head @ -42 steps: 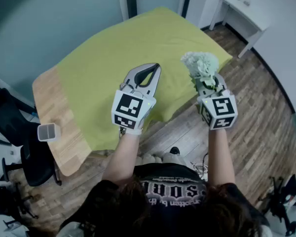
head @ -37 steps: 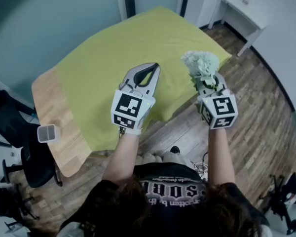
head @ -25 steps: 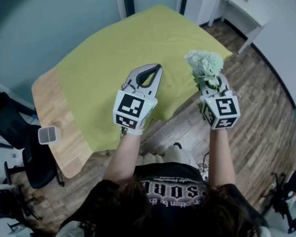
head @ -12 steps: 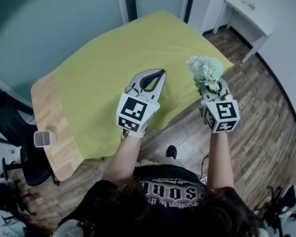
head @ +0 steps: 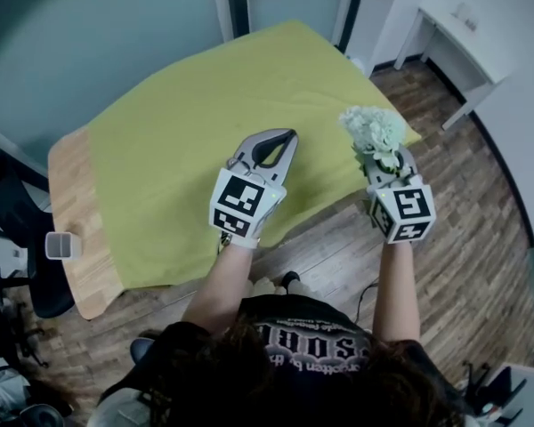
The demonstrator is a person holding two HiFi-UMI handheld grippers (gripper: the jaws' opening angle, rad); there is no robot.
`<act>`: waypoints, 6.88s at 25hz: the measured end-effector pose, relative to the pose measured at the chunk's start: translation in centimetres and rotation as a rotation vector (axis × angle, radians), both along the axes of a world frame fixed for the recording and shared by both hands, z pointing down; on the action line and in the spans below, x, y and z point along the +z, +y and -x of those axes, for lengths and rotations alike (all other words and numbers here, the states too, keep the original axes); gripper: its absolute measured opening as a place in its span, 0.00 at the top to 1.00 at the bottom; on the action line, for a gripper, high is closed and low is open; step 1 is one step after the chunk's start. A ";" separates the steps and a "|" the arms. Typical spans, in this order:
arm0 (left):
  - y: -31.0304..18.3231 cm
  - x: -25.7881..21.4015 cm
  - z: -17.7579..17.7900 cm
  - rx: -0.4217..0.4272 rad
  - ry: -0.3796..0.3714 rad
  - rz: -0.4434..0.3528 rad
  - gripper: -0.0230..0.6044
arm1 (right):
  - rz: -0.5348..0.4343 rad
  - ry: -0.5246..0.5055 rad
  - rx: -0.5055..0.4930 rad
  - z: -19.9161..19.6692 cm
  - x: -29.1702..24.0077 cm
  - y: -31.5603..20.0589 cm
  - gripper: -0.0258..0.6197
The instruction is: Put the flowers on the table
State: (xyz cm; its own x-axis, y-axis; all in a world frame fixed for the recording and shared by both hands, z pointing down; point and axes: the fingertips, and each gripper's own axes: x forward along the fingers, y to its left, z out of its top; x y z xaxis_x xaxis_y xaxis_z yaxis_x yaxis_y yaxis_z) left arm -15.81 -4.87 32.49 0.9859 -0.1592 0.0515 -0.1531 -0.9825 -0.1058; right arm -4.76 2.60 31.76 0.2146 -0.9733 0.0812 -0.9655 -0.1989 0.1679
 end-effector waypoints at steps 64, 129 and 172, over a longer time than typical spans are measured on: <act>-15.3 5.7 -23.5 -0.354 -0.127 0.087 0.97 | 0.294 0.087 -0.712 -23.0 9.9 -18.4 0.85; -11.3 7.6 -19.0 -0.505 -0.146 0.126 0.97 | 0.769 0.093 -1.042 -16.7 29.7 -13.4 0.38; -11.2 1.3 -26.7 -0.396 -0.055 0.014 0.97 | 0.088 -0.159 -0.710 -22.1 4.3 -15.8 0.54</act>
